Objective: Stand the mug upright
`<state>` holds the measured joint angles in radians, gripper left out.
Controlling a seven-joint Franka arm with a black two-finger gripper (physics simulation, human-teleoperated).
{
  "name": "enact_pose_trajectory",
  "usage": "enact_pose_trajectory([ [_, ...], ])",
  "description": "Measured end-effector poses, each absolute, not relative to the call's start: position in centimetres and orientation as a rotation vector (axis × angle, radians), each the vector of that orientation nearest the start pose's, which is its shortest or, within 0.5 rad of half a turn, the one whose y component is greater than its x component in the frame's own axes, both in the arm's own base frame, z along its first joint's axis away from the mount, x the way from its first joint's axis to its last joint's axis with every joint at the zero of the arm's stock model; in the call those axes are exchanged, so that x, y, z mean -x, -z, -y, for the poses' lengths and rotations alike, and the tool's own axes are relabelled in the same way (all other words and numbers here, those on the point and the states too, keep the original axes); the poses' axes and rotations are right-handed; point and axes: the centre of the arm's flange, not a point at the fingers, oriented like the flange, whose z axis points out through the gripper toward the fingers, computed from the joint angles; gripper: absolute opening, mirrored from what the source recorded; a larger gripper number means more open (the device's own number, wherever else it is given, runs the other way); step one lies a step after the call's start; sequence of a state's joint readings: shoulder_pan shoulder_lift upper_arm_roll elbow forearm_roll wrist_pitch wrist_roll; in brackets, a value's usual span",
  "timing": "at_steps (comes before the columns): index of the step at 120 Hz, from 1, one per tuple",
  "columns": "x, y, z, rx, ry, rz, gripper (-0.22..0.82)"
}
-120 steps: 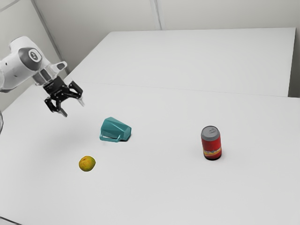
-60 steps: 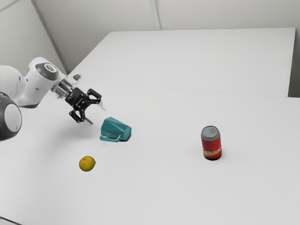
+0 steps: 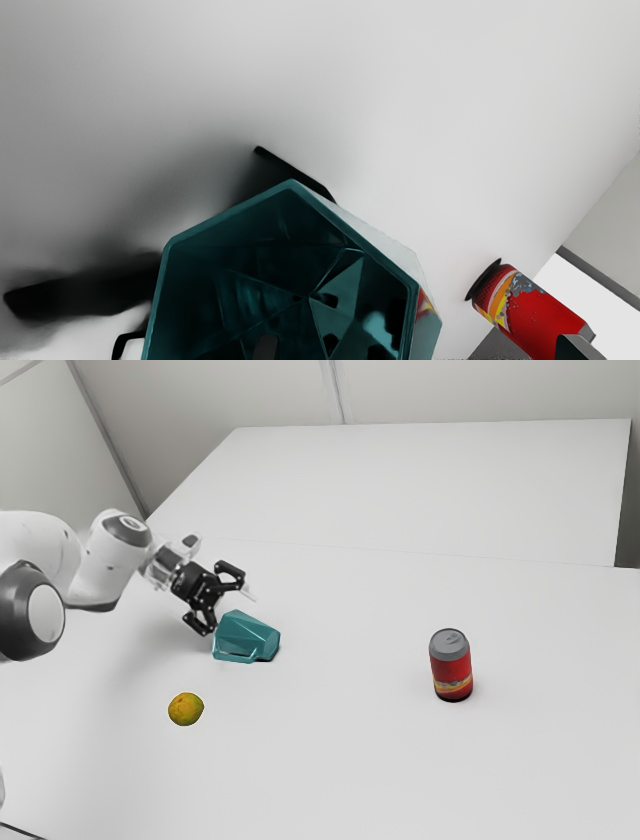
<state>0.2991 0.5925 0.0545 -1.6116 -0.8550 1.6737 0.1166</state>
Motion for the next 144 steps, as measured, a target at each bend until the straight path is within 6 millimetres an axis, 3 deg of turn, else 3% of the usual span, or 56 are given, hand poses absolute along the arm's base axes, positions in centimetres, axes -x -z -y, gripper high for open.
enact_pose_trajectory([
  [9, -63.2, -27.6, -14.8, -2.158, 0.364, -0.63, 0.57],
  [24, -63.4, -28.1, -14.6, -2.191, 0.366, -0.608, 0.24],
  [33, -63.4, -28.4, -14.6, -2.204, 0.367, -0.603, 0.09],
  [52, -64.0, -29.2, -13.5, -2.231, 0.364, -0.565, -0.07],
  [98, -65.0, -32.2, -10.3, -2.359, 0.36, -0.494, -0.16],
  [113, -65.3, -34.9, -7.7, -2.489, 0.33, -0.42, -0.16],
  [125, -65.2, -37.8, -4.5, -2.645, 0.282, -0.315, -0.16],
  [135, -64.5, -39.9, -1.2, -2.805, 0.235, -0.2, -0.16],
  [144, -63.3, -40.4, 1.2, -2.939, 0.195, -0.113, -0.17],
])
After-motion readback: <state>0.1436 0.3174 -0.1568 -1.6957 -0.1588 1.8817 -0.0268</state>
